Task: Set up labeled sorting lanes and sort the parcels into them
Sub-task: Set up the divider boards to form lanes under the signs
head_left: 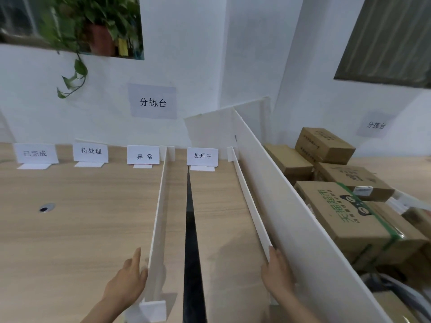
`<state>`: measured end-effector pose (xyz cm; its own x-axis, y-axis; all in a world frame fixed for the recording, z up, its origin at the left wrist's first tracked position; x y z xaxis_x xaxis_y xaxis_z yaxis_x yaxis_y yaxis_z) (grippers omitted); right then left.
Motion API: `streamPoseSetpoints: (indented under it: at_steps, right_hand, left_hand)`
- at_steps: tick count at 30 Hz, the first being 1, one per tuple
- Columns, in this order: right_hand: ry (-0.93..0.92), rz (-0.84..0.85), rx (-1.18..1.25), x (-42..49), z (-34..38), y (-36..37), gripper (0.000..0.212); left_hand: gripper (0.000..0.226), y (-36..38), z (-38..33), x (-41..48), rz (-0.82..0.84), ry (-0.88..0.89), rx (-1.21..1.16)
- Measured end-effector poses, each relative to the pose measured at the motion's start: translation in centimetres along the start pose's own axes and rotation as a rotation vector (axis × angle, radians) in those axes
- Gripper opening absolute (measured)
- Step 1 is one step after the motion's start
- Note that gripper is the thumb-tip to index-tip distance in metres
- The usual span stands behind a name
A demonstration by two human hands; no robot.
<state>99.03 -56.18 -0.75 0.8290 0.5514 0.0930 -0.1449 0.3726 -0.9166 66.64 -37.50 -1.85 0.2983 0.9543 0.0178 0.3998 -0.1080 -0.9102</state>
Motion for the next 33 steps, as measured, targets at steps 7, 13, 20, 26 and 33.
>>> streamPoseSetpoints:
  at_steps: [7,13,20,26,33]
  right_hand:
    - [-0.053,-0.045,-0.054,-1.4,2.8,0.2,0.059]
    - [-0.048,-0.031,-0.031,-3.0,5.8,1.0,0.06]
    - [-0.056,-0.024,-0.051,-4.2,7.2,1.6,0.06]
    - [-0.092,-0.038,-0.091,-4.4,8.1,1.1,0.057]
    - [-0.105,0.007,-0.028,-5.0,10.0,1.1,0.057]
  left_hand:
    - [0.062,-1.0,1.9,0.5,0.01,0.032,-0.008]
    - [0.061,-1.8,3.5,1.1,0.009,0.062,-0.02]
    - [0.062,-2.8,5.5,1.5,0.0,0.07,-0.033]
    - [0.061,-3.4,6.5,1.4,-0.006,0.065,-0.046]
    - [0.061,-4.5,7.4,0.9,-0.031,0.064,-0.042]
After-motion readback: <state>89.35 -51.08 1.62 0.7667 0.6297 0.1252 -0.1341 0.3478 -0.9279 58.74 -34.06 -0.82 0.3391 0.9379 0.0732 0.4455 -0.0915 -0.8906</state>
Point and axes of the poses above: each hand's wrist, its own x-axis towards the middle knuckle, its own y-axis out of the palm, z = x × y, the point moved 1 cm from there along x, towards the middle knuckle, and after that the axes turned 13 degrees about -z, right-handed, at the moved point
